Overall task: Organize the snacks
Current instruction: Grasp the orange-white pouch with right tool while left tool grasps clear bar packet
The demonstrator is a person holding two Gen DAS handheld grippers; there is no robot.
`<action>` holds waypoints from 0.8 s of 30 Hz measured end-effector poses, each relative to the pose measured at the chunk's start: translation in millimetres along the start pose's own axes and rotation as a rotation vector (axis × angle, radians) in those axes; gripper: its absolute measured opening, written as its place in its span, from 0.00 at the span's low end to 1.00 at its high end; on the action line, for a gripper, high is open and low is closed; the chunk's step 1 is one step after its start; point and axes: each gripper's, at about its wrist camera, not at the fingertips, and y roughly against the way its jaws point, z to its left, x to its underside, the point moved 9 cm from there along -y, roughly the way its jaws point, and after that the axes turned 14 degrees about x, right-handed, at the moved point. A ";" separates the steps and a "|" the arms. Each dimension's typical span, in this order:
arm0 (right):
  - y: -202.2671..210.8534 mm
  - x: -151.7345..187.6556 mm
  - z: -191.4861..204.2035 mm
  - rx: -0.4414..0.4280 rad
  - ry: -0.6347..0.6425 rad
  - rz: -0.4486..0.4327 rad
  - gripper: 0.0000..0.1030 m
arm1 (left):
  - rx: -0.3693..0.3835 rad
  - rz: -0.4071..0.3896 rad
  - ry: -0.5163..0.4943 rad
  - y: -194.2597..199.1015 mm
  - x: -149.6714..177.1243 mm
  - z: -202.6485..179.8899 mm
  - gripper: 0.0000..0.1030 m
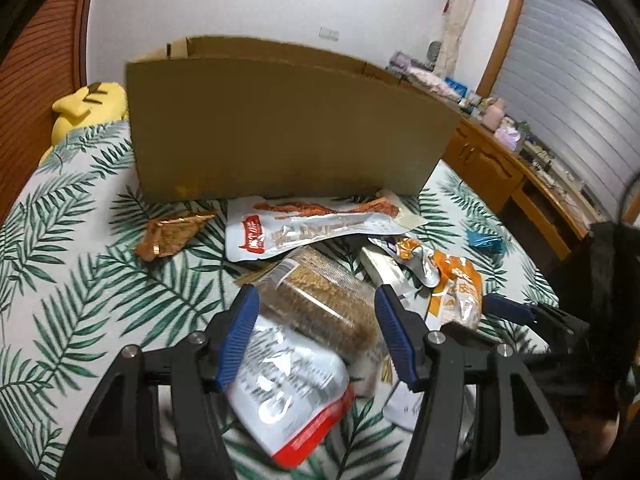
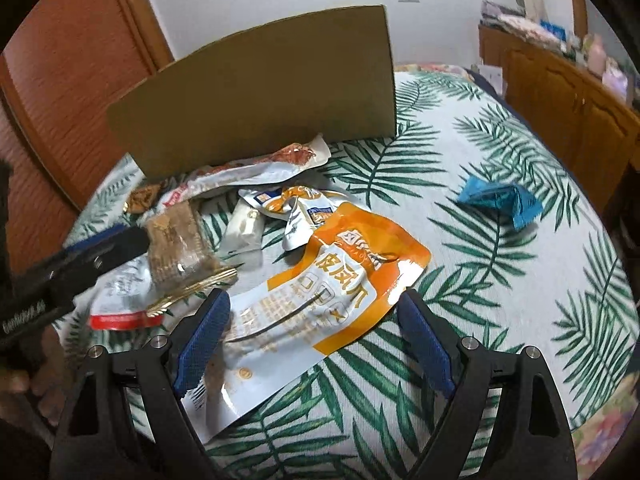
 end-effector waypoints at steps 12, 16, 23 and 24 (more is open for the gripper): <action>-4.1 -2.7 -0.8 0.018 0.044 -0.020 0.86 | -0.046 0.127 -0.029 -41.6 1.3 -7.8 0.66; -6.2 -4.8 -0.3 0.012 0.052 -0.018 0.86 | -0.045 0.150 -0.046 -46.2 2.7 -8.4 0.68; -7.1 -6.2 0.4 0.005 0.061 -0.018 0.85 | -0.051 0.177 -0.093 -52.5 1.7 -12.7 0.63; -6.9 -5.9 0.1 0.006 0.064 -0.019 0.85 | -0.046 0.183 -0.095 -51.1 2.1 -11.9 0.60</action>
